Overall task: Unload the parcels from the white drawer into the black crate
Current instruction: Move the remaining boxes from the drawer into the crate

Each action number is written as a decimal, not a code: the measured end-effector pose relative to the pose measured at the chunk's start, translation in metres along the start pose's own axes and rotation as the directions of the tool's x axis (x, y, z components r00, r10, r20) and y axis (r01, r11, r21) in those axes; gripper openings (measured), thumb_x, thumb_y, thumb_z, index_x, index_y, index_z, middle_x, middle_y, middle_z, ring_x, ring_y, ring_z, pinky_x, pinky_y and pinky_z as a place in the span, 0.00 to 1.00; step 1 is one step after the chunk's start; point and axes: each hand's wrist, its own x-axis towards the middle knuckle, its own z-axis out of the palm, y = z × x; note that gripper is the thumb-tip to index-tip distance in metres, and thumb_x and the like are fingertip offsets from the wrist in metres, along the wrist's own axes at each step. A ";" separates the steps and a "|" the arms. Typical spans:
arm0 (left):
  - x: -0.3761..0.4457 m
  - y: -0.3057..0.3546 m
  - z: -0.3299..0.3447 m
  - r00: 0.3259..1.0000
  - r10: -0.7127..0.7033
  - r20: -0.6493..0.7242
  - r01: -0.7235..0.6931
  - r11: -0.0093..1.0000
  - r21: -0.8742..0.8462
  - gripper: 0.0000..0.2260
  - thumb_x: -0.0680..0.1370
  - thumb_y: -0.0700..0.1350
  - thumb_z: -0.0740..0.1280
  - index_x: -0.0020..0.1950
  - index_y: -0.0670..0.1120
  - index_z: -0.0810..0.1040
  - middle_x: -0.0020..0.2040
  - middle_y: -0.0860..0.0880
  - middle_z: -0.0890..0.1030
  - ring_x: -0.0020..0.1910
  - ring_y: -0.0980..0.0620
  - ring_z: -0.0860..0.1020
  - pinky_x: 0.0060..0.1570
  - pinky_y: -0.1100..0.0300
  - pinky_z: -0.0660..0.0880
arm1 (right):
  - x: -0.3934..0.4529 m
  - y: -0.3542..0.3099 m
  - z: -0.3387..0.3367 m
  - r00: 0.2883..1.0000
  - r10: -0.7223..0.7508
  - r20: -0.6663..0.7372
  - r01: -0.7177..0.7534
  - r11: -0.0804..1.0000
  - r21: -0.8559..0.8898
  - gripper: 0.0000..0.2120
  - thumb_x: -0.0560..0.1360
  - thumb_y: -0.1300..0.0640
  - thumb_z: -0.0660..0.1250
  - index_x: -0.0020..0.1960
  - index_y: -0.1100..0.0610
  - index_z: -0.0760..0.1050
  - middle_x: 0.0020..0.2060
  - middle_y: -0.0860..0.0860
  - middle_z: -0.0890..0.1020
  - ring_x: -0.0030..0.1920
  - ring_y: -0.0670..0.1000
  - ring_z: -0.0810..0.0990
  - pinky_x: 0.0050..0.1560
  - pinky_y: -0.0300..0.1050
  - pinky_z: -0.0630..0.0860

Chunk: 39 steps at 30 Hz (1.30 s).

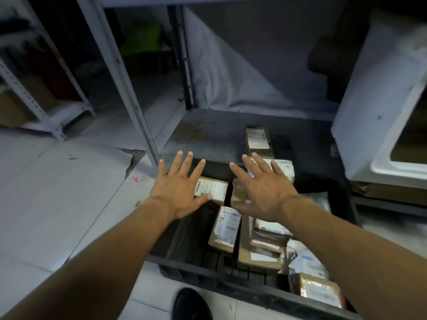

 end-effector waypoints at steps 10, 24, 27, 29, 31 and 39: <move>0.024 0.149 -0.150 0.918 0.229 -0.322 -0.257 0.965 -0.046 0.38 0.79 0.72 0.45 0.82 0.54 0.37 0.83 0.46 0.37 0.81 0.43 0.36 0.78 0.36 0.44 | -0.141 0.156 -0.080 0.925 0.310 -0.221 -0.318 0.948 -0.001 0.43 0.79 0.33 0.61 0.83 0.44 0.41 0.83 0.51 0.46 0.83 0.56 0.42 0.80 0.59 0.48; 0.074 0.394 -0.230 0.735 0.501 -0.457 -0.548 0.836 0.035 0.36 0.80 0.70 0.46 0.83 0.56 0.41 0.84 0.46 0.42 0.82 0.43 0.41 0.79 0.42 0.48 | -0.256 0.356 -0.040 0.767 0.574 -0.287 -0.568 0.815 0.114 0.43 0.78 0.32 0.61 0.83 0.45 0.44 0.83 0.54 0.50 0.83 0.57 0.45 0.80 0.59 0.53; 0.110 0.421 -0.233 0.778 0.435 -0.454 -0.507 0.861 -0.043 0.35 0.80 0.69 0.46 0.83 0.56 0.43 0.84 0.46 0.45 0.82 0.43 0.43 0.79 0.42 0.50 | -0.243 0.394 -0.026 0.750 0.592 -0.296 -0.564 0.805 0.181 0.43 0.78 0.32 0.62 0.83 0.46 0.45 0.83 0.53 0.51 0.82 0.57 0.46 0.80 0.58 0.54; 0.137 0.436 -0.232 0.814 0.363 -0.453 -0.456 0.883 -0.112 0.34 0.81 0.69 0.47 0.83 0.56 0.45 0.84 0.46 0.48 0.82 0.41 0.47 0.78 0.41 0.53 | -0.228 0.418 -0.015 0.738 0.599 -0.310 -0.542 0.800 0.256 0.43 0.78 0.33 0.63 0.83 0.47 0.47 0.82 0.53 0.53 0.82 0.56 0.48 0.79 0.56 0.55; 0.165 0.449 -0.227 0.849 0.262 -0.459 -0.398 0.888 -0.230 0.34 0.80 0.69 0.50 0.83 0.57 0.48 0.83 0.46 0.53 0.81 0.40 0.52 0.77 0.39 0.57 | -0.209 0.437 -0.004 0.724 0.607 -0.327 -0.516 0.792 0.327 0.42 0.77 0.33 0.64 0.83 0.47 0.49 0.81 0.54 0.56 0.81 0.57 0.52 0.78 0.56 0.59; 0.256 0.467 -0.208 0.910 -0.203 -0.362 -0.209 0.530 -0.822 0.37 0.78 0.72 0.51 0.81 0.52 0.60 0.79 0.43 0.64 0.76 0.38 0.64 0.73 0.43 0.64 | -0.098 0.479 0.021 0.710 0.599 -0.371 -0.262 0.714 0.650 0.38 0.78 0.33 0.62 0.82 0.42 0.52 0.79 0.49 0.63 0.77 0.56 0.63 0.73 0.52 0.66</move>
